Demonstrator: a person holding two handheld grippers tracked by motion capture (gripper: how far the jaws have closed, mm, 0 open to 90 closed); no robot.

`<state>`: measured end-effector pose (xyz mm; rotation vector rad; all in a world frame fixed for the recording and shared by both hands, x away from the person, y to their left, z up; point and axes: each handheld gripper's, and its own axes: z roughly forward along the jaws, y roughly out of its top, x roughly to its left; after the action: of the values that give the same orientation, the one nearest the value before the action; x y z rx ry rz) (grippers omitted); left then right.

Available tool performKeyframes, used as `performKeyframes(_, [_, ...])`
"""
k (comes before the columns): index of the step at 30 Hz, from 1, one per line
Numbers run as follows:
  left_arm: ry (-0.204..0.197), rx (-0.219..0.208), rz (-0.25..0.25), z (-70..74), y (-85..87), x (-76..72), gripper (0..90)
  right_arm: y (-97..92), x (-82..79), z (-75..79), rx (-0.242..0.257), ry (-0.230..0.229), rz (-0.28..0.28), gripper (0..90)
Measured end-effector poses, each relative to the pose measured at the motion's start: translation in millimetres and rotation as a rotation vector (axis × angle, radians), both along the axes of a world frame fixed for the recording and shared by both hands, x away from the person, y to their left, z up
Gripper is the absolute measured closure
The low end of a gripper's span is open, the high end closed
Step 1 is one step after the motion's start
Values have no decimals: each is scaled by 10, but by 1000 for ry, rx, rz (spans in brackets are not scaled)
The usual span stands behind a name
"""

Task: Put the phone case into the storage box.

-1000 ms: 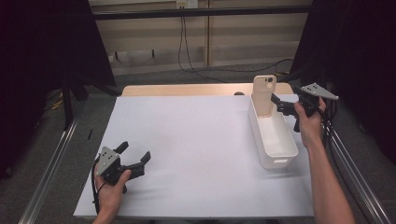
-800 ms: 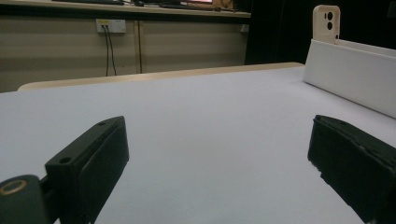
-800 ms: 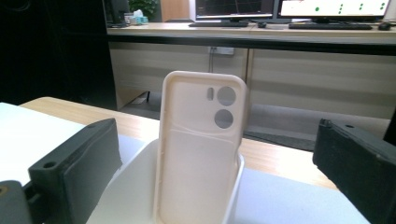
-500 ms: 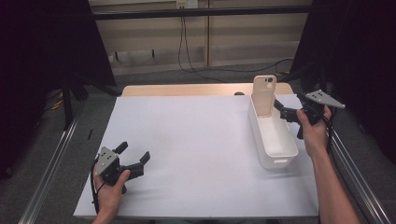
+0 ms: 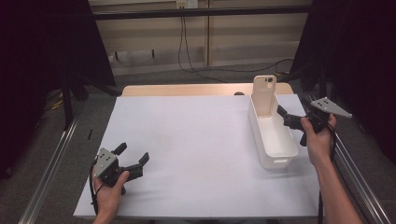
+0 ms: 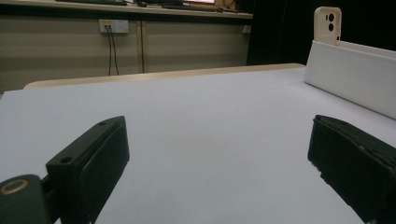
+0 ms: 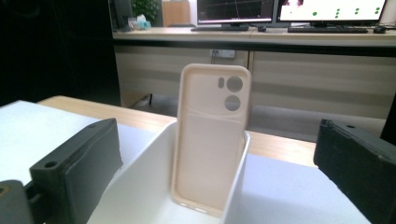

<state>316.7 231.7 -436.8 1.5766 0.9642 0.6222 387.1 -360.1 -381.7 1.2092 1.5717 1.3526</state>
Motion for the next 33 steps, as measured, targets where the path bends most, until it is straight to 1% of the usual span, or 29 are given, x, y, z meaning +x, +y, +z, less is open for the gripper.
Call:
performKeyframes(3, [-7,3,-8,13,-14,-18,54,23,-64,16,-3,-2,6,4])
performKeyframes(4, [-7,3,-9,15,-19,-23,54,29,-84,23,5,-3,7,4])
performKeyframes(8, [-7,5,-11,14,-19,-27,54,29,-160,38,-2,-6,9,4])
performKeyframes(12, [-7,2,-8,17,-11,-30,54,1,-232,16,8,-1,1,5])
performKeyframes(14, [-12,1,-7,26,-4,-35,54,-11,-254,7,3,5,-6,6])
performKeyframes(17, [-10,5,-4,24,5,-40,54,-19,-298,-1,13,5,3,6])
performKeyframes(24, [-11,6,-7,22,0,-47,53,32,-414,-12,1,6,17,6])
performKeyframes(30, [-9,0,-1,20,10,-47,53,54,-523,-16,9,-1,17,6])
performKeyframes(33, [-10,3,-6,23,15,-49,53,60,-587,-16,9,-3,20,5])
